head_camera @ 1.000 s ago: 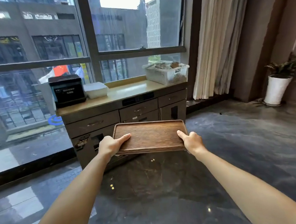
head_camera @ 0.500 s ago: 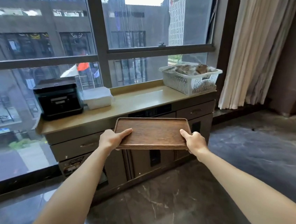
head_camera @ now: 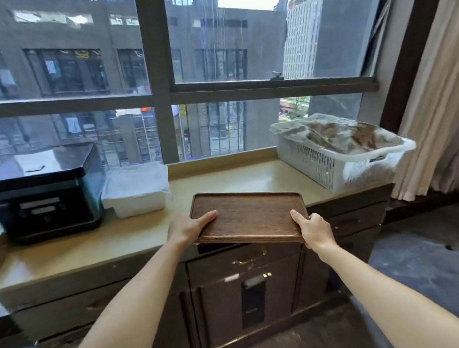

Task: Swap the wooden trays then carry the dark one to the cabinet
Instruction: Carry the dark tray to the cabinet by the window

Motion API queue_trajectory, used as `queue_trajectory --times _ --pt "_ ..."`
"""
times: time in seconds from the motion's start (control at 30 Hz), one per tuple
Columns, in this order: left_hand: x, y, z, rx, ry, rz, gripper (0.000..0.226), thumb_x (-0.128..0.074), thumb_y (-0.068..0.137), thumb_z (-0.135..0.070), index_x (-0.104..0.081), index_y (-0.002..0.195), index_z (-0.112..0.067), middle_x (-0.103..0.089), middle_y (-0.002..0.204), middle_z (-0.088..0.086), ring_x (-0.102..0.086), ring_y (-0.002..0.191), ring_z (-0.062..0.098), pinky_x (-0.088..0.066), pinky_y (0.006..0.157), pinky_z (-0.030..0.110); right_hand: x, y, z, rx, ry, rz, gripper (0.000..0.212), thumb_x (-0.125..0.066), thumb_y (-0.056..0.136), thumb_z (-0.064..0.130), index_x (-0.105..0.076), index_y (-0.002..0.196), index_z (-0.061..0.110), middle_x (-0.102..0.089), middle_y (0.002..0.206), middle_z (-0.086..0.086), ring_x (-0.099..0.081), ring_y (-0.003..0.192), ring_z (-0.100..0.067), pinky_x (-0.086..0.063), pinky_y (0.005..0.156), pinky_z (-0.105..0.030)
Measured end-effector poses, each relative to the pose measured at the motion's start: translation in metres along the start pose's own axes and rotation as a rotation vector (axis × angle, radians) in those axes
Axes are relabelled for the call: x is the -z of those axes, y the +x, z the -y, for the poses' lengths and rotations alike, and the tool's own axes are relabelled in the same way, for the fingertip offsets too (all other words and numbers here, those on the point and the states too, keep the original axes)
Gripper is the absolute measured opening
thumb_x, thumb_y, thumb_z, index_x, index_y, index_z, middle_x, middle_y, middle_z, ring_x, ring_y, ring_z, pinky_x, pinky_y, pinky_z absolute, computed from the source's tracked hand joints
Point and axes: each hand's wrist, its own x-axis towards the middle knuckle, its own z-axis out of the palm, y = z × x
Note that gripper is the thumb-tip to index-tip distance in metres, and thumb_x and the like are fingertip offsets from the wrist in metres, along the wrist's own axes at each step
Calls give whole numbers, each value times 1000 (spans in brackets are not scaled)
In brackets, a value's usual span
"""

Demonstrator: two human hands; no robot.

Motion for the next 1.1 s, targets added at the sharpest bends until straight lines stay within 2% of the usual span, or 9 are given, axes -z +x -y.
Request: queue_trajectory --times 0.13,0.23,0.3,0.4,0.53,0.7,0.87,1.0,1.1 --pt "-30 74 -9 92 9 -25 66 -66 71 -62 -68 92 1 -64 85 11 -59 81 29 -42 72 30 -27 91 -3 8 -11 55 43 -52 88 48 -48 65 11 -57 80 -12 -53 73 -27 -41 68 -35" --pt "-54 135 -15 109 -26 -73 90 -65 48 -77 -70 90 2 -74 90 17 -70 83 32 -58 75 38 -44 164 3 42 -37 121 42 -51 89 47 -47 65 13 -54 72 -9 -52 73 -27 -40 69 -35" --pt "-63 182 -16 131 -22 -129 98 -63 40 -81 -71 94 0 -75 94 20 -71 86 32 -59 77 42 -56 210 13 65 -60 161 43 -52 90 44 -49 65 10 -53 69 -8 -52 74 -28 -40 71 -35" --pt "-64 216 -42 160 1 -150 84 -65 57 -73 -70 99 -1 -74 98 18 -70 91 30 -57 83 36 -73 274 30 99 -73 201 44 -52 90 44 -47 61 11 -53 62 -8 -51 65 -28 -41 68 -36" --pt "-65 264 -60 222 -23 -195 79 -67 64 -67 -66 104 2 -71 103 14 -68 93 31 -55 85 35 -103 343 50 113 -81 248 45 -52 88 48 -48 69 8 -55 73 -15 -52 72 -28 -40 68 -35" --pt "-65 324 -56 260 -49 -210 69 -70 65 -62 -65 100 -3 -68 89 11 -67 74 28 -59 77 37 -150 406 62 119 -130 301 47 -51 89 49 -53 81 3 -58 80 -19 -54 76 -29 -38 67 -32" --pt "-68 397 -30 303 -21 -180 73 -69 65 -63 -68 102 0 -74 95 15 -70 78 29 -58 74 37 -199 455 63 88 -153 349 45 -49 90 48 -51 83 3 -57 84 -18 -53 77 -28 -36 67 -32" --pt "-70 451 -14 335 3 -161 65 -64 73 -61 -69 100 -2 -70 87 12 -63 72 25 -47 58 25 -235 494 68 51 -163 357 44 -51 89 48 -50 85 4 -56 86 -18 -52 78 -27 -37 68 -31" --pt "-74 486 -1 373 9 -154 63 -63 75 -59 -68 100 -2 -64 82 10 -59 72 24 -42 60 25 -257 516 69 18 -184 371 44 -51 89 48 -50 86 4 -55 87 -17 -51 78 -27 -37 69 -31"
